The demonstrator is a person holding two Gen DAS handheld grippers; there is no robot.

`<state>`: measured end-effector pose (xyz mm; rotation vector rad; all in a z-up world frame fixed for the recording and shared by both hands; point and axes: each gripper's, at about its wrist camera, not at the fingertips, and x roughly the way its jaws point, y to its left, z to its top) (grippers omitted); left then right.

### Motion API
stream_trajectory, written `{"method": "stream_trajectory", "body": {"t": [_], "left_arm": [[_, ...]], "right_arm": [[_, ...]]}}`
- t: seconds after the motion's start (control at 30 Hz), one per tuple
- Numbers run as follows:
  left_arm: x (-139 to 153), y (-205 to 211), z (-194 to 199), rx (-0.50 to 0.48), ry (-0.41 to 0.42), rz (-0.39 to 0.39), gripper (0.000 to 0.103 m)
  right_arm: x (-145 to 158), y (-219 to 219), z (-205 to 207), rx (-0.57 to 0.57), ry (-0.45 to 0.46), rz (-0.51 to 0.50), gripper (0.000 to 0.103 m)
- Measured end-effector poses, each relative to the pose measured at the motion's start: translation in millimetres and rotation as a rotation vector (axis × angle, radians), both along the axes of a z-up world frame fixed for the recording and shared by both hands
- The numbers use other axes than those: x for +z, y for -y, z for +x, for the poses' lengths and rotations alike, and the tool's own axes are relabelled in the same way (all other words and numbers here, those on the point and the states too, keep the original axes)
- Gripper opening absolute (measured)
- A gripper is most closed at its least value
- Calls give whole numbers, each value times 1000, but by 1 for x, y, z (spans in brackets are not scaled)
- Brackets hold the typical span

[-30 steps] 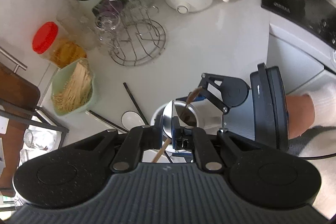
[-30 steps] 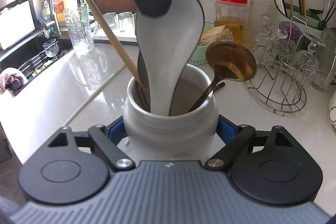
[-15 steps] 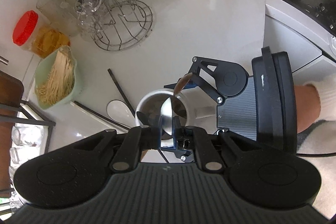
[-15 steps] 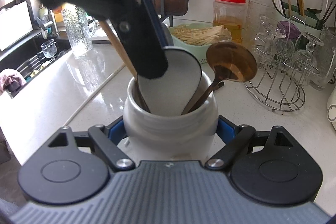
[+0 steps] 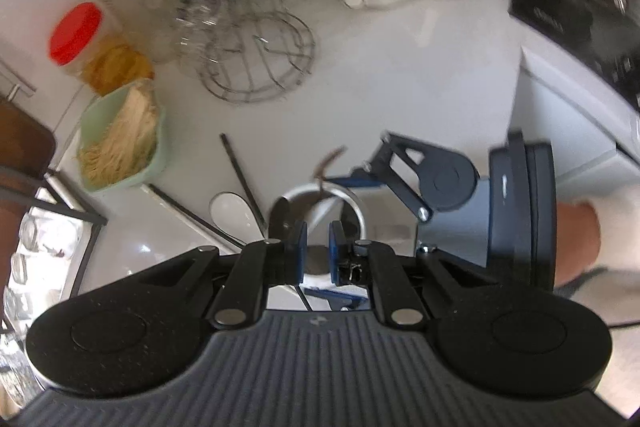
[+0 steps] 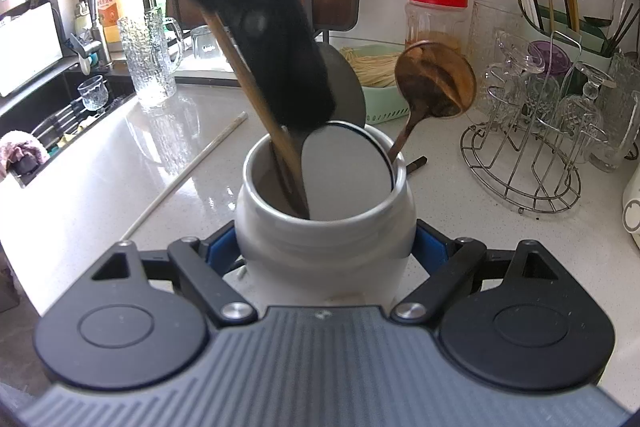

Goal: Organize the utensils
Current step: 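Open the left tool to release the white ceramic spoon, then move the left tool back to the white stick on the counter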

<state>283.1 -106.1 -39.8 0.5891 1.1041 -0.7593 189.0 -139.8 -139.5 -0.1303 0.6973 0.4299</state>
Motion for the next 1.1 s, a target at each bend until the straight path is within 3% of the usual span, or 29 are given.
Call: {"method": "stream_trajectory", "body": {"t": [0.37, 0.57, 0.97, 1.1], "left_arm": [[49, -55, 14, 321, 81, -232, 15], [63, -94, 15, 482, 126, -311, 15], [61, -152, -4, 741, 171, -441, 16], [46, -171, -13, 834, 177, -439, 19]], "right_arm": [[0, 0, 1, -4, 3, 3, 91], [0, -1, -1, -10, 3, 3, 91], [1, -2, -1, -21, 1, 3, 91], [0, -2, -1, -15, 2, 2, 91]]}}
